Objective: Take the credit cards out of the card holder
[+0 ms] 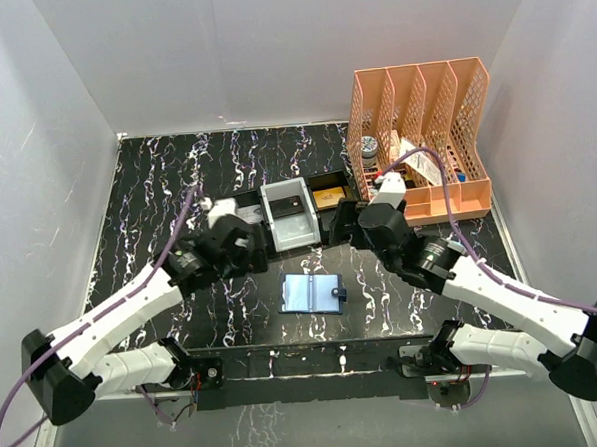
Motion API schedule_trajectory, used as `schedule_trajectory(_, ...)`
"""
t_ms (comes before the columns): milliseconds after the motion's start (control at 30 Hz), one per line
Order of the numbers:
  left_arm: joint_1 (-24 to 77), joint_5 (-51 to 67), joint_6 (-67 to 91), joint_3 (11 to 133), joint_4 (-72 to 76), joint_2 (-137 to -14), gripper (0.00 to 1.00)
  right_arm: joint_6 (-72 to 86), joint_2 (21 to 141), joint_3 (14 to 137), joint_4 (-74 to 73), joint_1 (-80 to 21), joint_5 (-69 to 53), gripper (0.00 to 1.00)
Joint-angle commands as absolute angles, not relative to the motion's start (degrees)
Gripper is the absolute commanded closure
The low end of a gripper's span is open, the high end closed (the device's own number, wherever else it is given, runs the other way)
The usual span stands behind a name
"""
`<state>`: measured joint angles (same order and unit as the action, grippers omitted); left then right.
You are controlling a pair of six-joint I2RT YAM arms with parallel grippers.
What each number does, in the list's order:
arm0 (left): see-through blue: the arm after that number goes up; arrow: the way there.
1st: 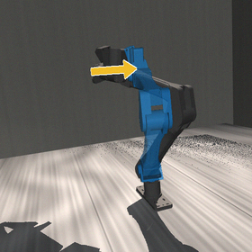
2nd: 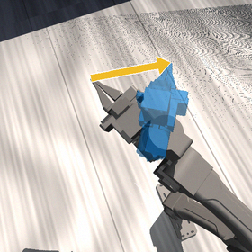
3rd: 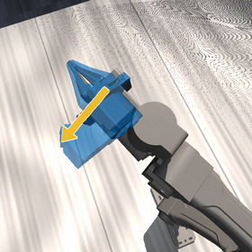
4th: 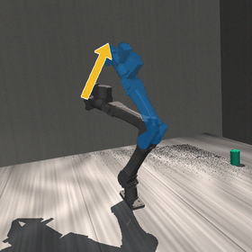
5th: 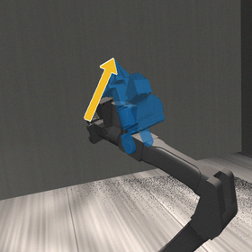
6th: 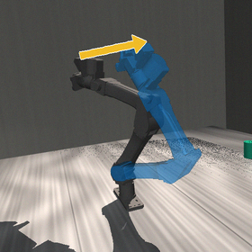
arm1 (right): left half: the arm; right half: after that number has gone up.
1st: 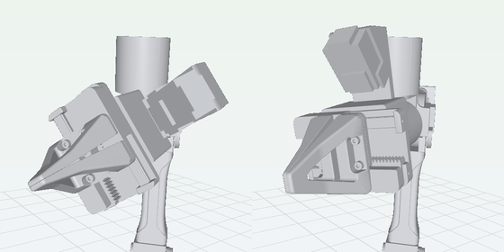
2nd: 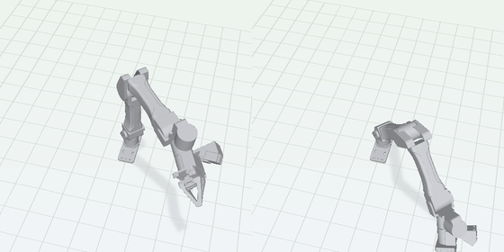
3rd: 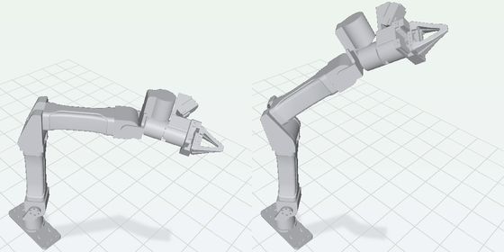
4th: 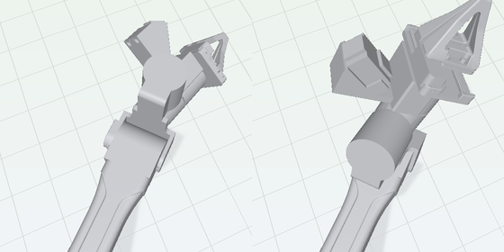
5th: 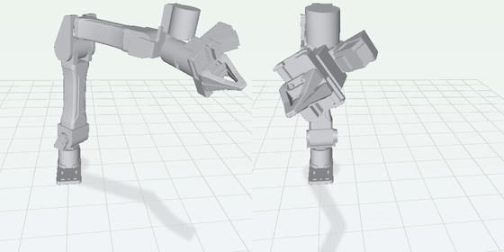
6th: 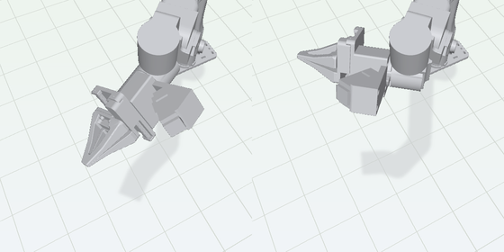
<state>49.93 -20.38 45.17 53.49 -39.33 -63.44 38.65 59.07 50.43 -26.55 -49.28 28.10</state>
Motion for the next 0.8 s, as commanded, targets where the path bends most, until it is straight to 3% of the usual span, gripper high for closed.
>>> schedule_trajectory(0, 39.75, -22.16, 35.90, 56.17, -42.62, -58.55, 0.01, 27.77, 54.33, 51.23, -22.50, -48.91, 39.11, 0.02)
schedule_trajectory(200, 25.14, -20.93, 27.28, 60.43, -44.24, -57.06, 0.01, 19.19, 54.63, 52.62, -20.18, -47.52, 40.47, 0.02)
schedule_trajectory(300, 20.89, -21.70, 25.81, 62.36, -44.96, -56.97, 0.01, 19.31, 57.22, 55.44, -23.30, -40.73, 36.36, 0.02)
schedule_trajectory(467, 20.60, -26.70, 27.06, 66.60, -48.27, -57.46, 0.01, 19.92, 57.01, 57.92, -23.67, -27.18, 22.06, 0.02)
schedule_trajectory(767, 20.57, -32.33, 29.26, 78.60, -56.74, -60.51, 0.01, 14.86, 55.82, 71.16, -26.70, -26.54, 19.25, 0.02)
